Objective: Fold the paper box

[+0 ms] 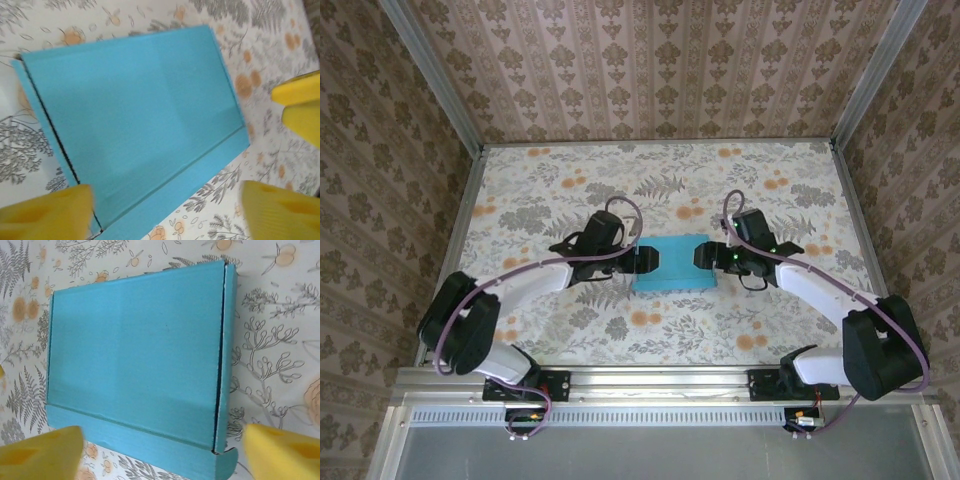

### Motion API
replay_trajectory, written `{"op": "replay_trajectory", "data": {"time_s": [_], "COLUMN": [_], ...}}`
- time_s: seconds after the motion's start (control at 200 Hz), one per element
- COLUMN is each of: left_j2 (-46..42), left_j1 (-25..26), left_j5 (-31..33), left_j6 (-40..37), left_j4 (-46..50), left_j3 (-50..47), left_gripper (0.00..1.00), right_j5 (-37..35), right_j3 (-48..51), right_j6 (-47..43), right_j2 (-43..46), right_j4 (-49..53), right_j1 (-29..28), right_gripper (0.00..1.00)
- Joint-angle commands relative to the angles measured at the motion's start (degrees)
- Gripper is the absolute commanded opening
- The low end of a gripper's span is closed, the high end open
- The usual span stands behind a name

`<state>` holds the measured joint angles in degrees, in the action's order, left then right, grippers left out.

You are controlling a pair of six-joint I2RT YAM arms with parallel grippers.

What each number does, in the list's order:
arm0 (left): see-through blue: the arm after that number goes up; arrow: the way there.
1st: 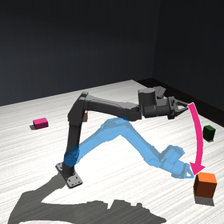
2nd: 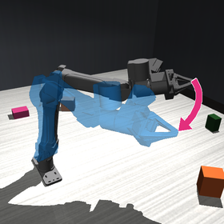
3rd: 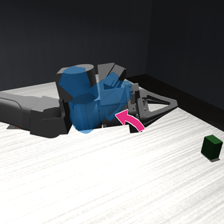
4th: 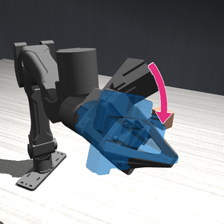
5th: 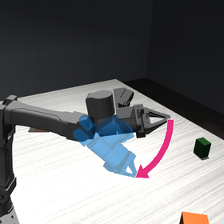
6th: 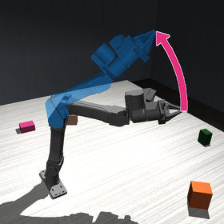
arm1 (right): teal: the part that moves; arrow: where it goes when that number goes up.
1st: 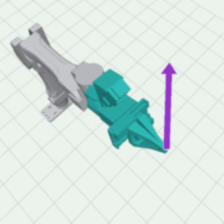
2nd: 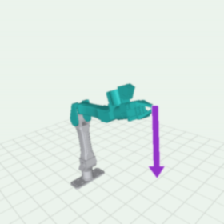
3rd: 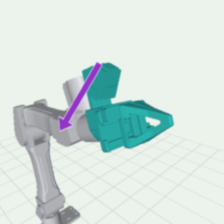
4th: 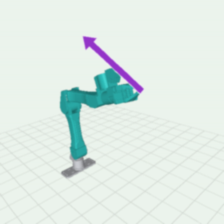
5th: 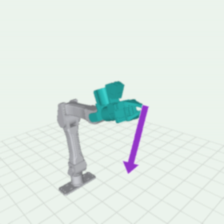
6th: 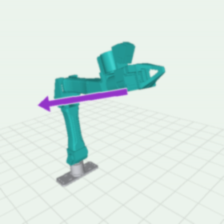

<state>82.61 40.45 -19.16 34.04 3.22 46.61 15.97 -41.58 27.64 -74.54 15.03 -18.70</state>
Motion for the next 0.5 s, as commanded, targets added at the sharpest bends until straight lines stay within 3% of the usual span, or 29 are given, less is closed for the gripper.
{"op": "replay_trajectory", "data": {"time_s": [0.0, 0.495], "left_j2": [-3.1, 2.2], "left_j1": [-1.7, -3.0], "left_j5": [0.7, -5.3], "left_j6": [-2.4, 1.9], "left_j4": [4.8, -5.0], "left_j3": [-2.1, -5.9], "left_gripper": [1.0, 1.0], "right_j5": [4.9, 10.1], "right_j3": [1.1, 4.4], "right_j6": [-0.6, -0.6], "right_j2": [1.6, -1.4], "right_j4": [2.0, -4.4], "right_j1": [1.7, 2.8], "right_gripper": [1.0, 1.0]}}
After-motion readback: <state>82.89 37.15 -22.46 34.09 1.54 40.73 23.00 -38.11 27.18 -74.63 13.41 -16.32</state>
